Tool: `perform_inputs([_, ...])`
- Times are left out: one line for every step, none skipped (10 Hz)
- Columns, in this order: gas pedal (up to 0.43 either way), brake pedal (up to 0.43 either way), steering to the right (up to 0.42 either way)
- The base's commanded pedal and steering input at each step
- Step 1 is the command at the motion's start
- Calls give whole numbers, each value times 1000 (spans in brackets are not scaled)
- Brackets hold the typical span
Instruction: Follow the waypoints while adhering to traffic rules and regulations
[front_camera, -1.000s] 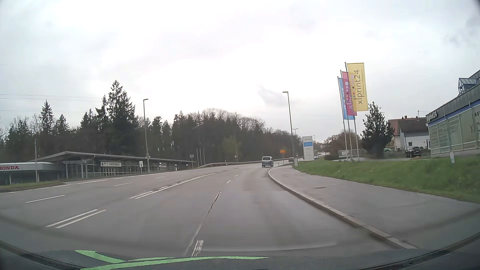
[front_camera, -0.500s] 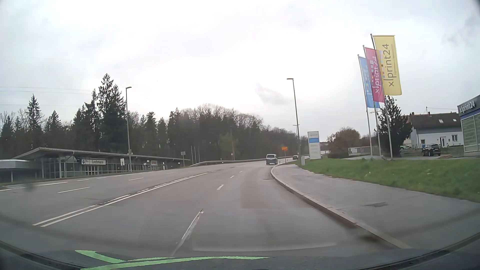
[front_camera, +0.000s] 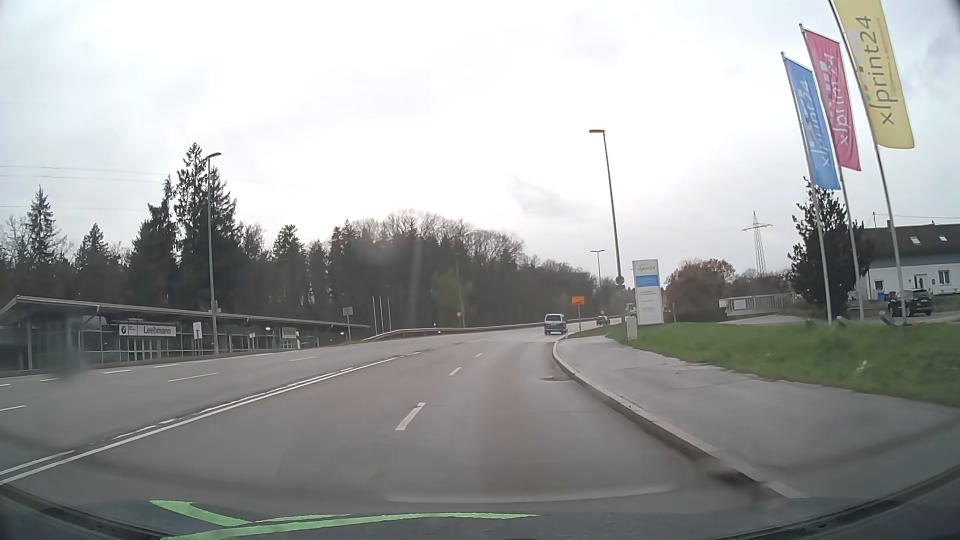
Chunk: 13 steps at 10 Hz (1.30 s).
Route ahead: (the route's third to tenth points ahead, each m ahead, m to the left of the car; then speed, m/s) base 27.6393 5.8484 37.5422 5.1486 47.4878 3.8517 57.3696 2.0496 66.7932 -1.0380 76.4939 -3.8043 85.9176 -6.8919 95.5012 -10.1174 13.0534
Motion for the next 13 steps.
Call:
perform_inputs([268, 0, 7])
perform_inputs([248, 0, 8])
perform_inputs([248, 0, 9])
perform_inputs([248, 0, 11])
perform_inputs([248, 0, 13])
perform_inputs([248, 0, 14])
perform_inputs([248, 0, 15])
perform_inputs([248, 0, 16])
perform_inputs([240, 0, 17])
perform_inputs([228, 0, 18])
perform_inputs([220, 0, 18])
perform_inputs([220, 0, 18])
perform_inputs([220, 0, 18])
